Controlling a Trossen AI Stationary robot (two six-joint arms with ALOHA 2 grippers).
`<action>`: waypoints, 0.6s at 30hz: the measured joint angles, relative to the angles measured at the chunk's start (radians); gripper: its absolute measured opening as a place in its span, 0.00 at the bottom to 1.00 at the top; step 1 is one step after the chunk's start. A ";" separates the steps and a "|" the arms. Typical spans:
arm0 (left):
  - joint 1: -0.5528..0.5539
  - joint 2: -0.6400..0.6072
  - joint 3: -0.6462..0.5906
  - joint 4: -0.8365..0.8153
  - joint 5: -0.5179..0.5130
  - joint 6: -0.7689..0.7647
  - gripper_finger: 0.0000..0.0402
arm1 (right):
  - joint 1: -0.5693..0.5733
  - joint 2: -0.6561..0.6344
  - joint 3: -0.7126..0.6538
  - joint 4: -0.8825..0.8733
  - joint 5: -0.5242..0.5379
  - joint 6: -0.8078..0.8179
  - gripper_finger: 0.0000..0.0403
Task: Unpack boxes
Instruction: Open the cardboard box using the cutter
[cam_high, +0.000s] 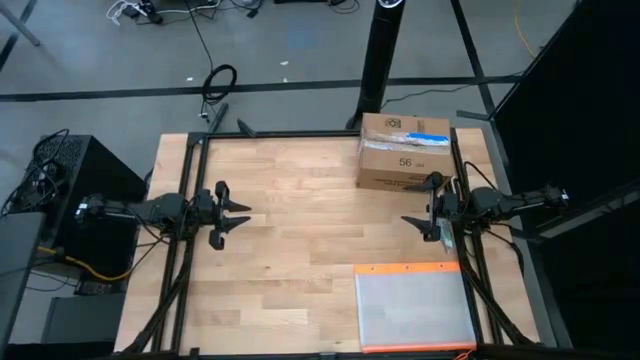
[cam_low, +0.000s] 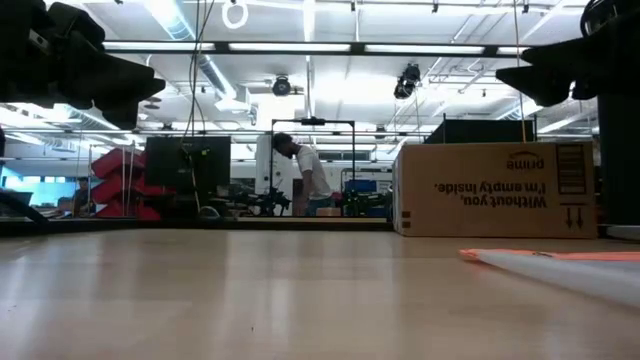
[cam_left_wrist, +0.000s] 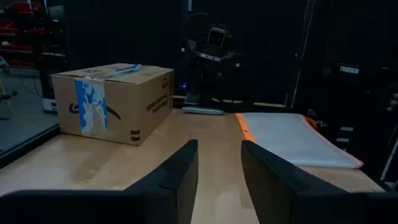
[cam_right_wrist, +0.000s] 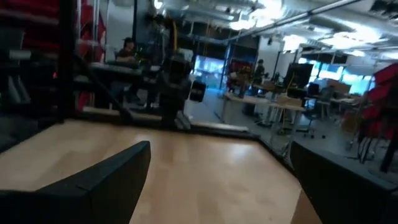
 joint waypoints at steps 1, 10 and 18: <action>0.000 0.000 0.000 0.000 0.000 0.000 0.29 | 0.000 0.000 0.000 0.028 -0.002 0.058 0.92; 0.000 0.000 0.000 0.000 0.000 0.000 0.29 | -0.005 0.000 0.000 0.206 -0.007 0.099 0.92; 0.000 0.000 0.000 0.000 0.000 0.000 0.29 | -0.005 0.000 0.000 0.313 -0.008 0.092 0.92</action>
